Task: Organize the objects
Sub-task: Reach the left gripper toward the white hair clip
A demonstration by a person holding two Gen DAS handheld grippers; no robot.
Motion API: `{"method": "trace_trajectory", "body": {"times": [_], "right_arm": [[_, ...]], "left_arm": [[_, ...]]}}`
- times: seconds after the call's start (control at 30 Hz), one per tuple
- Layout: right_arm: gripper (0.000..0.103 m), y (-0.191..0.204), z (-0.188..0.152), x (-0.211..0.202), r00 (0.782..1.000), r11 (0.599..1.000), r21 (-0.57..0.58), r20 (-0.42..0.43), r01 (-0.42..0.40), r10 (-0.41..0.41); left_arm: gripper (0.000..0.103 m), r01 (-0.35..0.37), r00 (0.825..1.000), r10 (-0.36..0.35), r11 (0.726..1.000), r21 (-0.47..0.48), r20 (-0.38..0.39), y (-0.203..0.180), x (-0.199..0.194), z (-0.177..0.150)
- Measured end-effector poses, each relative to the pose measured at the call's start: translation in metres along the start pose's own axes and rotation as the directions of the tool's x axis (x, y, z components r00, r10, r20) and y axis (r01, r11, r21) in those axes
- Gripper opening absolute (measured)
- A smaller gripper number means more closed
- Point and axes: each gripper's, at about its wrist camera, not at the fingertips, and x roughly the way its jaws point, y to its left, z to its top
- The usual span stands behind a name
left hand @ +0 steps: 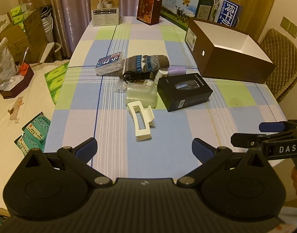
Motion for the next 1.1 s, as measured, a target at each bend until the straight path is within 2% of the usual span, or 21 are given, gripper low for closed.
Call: {"method": "trace_trajectory", "body": {"times": [0.63,1.1], "right_arm": [[0.101,-0.010,0.021,0.012,1.000,0.999,-0.032,-0.020,-0.019,0.018],[0.101,-0.030,0.040,0.030,0.999,0.999,-0.040,-0.046,-0.019,0.017]], "left_arm": [[0.102,-0.020,1.000,0.019,1.000,-0.014,-0.020,-0.004,0.014,0.017],[0.102,-0.056,0.997,0.055,0.998,-0.034,-0.051,-0.008,0.038,0.029]]}}
